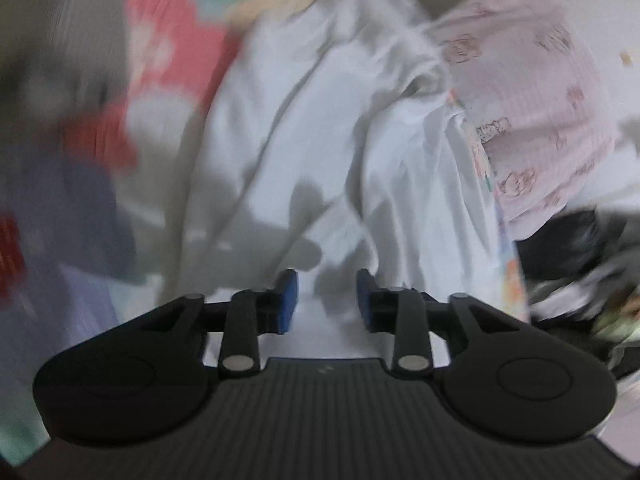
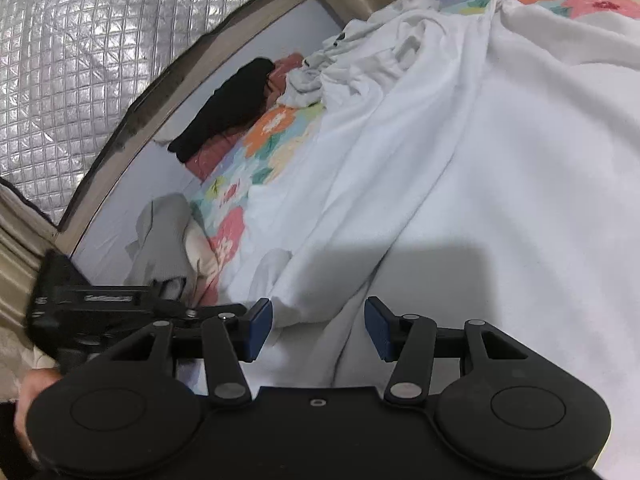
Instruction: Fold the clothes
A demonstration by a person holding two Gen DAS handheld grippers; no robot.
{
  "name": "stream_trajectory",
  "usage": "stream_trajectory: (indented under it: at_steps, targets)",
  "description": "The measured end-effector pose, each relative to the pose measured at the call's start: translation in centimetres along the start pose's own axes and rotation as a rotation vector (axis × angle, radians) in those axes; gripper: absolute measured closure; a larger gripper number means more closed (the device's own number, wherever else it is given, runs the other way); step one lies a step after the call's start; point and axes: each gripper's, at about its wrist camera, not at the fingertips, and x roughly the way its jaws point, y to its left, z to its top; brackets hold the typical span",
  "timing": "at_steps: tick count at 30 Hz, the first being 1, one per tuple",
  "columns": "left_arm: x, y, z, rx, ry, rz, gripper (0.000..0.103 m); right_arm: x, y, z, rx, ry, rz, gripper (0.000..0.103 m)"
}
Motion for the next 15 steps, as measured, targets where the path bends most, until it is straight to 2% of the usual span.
stream_trajectory:
  at_steps: [1,3,4,6,9,11,13,15]
  targets:
    - [-0.3,-0.5,0.3,0.057,-0.027,0.013,0.053,0.0,0.2,-0.1,-0.020,-0.025,-0.003,0.047]
    - [-0.8,-1.3,0.6,0.161,-0.072,0.025,0.052,0.3,0.6,0.0,-0.060,-0.064,0.007,0.066]
    - [-1.0,-1.8,0.8,0.214,-0.095,0.031,0.049,0.4,0.7,0.3,-0.077,-0.074,0.016,0.087]
    - [-0.7,-1.9,1.2,0.269,-0.095,-0.010,0.035,1.1,0.9,1.5,-0.100,-0.069,0.020,0.090]
    - [-0.2,-2.0,1.6,0.285,-0.075,-0.071,0.034,2.0,1.4,4.0,-0.111,-0.090,0.007,0.094]
    - [-0.5,-2.7,1.2,0.349,-0.082,-0.097,0.033,2.5,1.3,5.8,-0.068,-0.104,0.022,0.096]
    - [-0.2,-3.8,0.7,0.434,-0.055,-0.131,0.025,2.9,1.4,7.1,-0.036,-0.100,0.014,0.096]
    - [0.6,-4.7,0.0,0.484,-0.015,-0.087,0.017,2.4,1.6,7.2,-0.024,-0.100,0.004,0.096]
